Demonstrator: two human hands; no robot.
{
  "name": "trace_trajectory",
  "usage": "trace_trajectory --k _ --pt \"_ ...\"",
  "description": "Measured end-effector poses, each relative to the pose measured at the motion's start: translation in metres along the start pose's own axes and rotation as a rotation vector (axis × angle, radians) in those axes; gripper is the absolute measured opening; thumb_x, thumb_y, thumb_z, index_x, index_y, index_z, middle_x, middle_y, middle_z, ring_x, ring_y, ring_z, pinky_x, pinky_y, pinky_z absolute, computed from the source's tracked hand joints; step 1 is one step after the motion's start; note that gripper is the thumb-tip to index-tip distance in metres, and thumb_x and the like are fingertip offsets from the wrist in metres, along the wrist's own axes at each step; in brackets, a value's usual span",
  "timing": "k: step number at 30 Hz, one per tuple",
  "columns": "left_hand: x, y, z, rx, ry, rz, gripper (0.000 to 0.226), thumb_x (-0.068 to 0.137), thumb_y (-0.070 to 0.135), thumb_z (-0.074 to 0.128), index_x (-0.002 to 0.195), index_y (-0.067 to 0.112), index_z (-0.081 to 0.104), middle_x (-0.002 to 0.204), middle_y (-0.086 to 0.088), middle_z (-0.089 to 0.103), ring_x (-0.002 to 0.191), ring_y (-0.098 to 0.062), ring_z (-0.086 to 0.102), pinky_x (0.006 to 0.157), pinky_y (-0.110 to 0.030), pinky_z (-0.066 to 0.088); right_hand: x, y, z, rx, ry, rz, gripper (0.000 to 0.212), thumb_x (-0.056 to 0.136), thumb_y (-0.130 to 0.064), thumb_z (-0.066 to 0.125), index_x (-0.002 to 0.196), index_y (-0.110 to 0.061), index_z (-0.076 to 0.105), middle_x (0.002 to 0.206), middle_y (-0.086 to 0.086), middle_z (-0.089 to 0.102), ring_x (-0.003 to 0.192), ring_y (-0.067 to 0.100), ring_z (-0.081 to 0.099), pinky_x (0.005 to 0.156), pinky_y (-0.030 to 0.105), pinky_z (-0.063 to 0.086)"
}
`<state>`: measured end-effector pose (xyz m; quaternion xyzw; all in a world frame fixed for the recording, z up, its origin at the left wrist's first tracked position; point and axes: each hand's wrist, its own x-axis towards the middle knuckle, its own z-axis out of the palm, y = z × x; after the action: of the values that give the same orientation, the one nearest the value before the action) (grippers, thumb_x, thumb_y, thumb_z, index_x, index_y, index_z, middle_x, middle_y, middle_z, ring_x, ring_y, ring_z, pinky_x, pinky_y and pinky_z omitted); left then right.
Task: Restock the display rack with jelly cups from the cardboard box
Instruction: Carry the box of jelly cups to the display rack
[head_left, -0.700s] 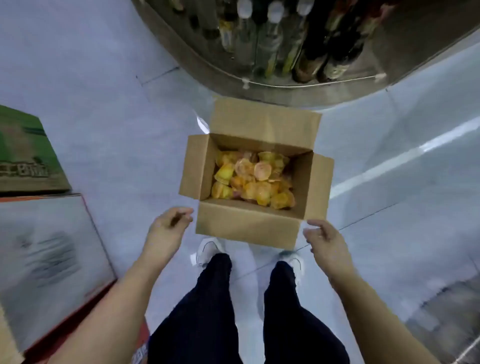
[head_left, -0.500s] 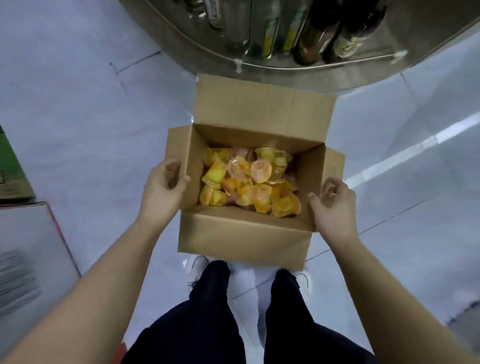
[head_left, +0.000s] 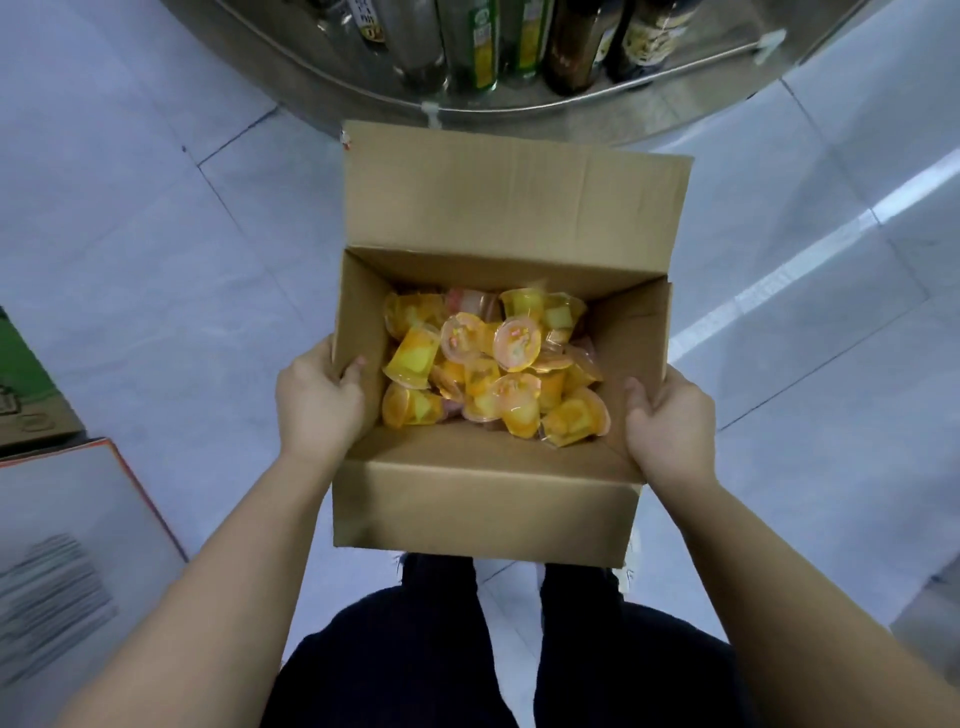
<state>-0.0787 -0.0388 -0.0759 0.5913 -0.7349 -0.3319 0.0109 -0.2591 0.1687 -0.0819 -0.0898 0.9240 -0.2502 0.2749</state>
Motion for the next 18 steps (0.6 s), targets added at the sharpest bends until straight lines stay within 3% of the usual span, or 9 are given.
trace_trajectory --k 3,9,11,15,18 --pt "-0.038 0.043 -0.053 0.033 -0.057 0.034 0.015 0.088 0.01 0.053 0.097 0.01 0.065 0.091 -0.014 0.069 0.087 -0.034 0.06 0.068 -0.028 0.038 -0.045 -0.016 -0.059 0.019 0.003 0.042 0.017 0.091 -0.015 0.05 0.087 0.0 0.057 0.073 0.017 0.061 0.069 0.033 0.052 0.061 0.032 0.038" --pt "-0.144 0.172 -0.178 0.111 -0.211 0.156 0.02 0.089 0.01 0.05 0.105 0.006 0.06 0.096 -0.02 0.066 0.091 -0.039 0.057 0.072 -0.037 0.045 -0.155 -0.062 -0.233 0.053 0.06 0.158 0.016 0.091 -0.017 0.051 0.083 -0.005 0.055 0.06 0.009 0.051 0.074 0.038 0.056 0.06 0.035 0.039" --pt "-0.181 0.214 -0.208 0.131 -0.239 0.18 0.024 0.09 0.011 0.049 0.111 0.006 0.059 0.101 -0.02 0.065 0.094 -0.04 0.056 0.076 -0.039 0.045 -0.186 -0.07 -0.292 0.062 0.098 0.17 0.018 0.091 -0.017 0.052 0.082 -0.002 0.055 0.068 0.019 0.058 0.075 0.039 0.057 0.058 0.034 0.036" --pt "-0.242 0.294 -0.238 0.118 -0.257 0.234 0.018 0.091 0.017 0.05 0.1 0.005 0.061 0.094 -0.017 0.064 0.092 -0.039 0.056 0.068 -0.033 0.041 -0.228 -0.073 -0.399 0.047 0.204 0.159 0.027 0.089 -0.015 0.054 0.065 -0.011 0.044 0.063 0.019 0.056 0.075 0.041 0.056 0.058 0.032 0.029" --pt "-0.27 0.354 -0.235 0.093 -0.258 0.299 0.017 0.091 0.019 0.051 0.1 0.008 0.062 0.096 -0.014 0.066 0.092 -0.035 0.057 0.069 -0.032 0.041 -0.237 -0.061 -0.463 0.061 0.284 0.189 0.019 0.089 -0.016 0.055 0.075 -0.004 0.054 0.075 0.027 0.062 0.081 0.043 0.058 0.062 0.034 0.034"
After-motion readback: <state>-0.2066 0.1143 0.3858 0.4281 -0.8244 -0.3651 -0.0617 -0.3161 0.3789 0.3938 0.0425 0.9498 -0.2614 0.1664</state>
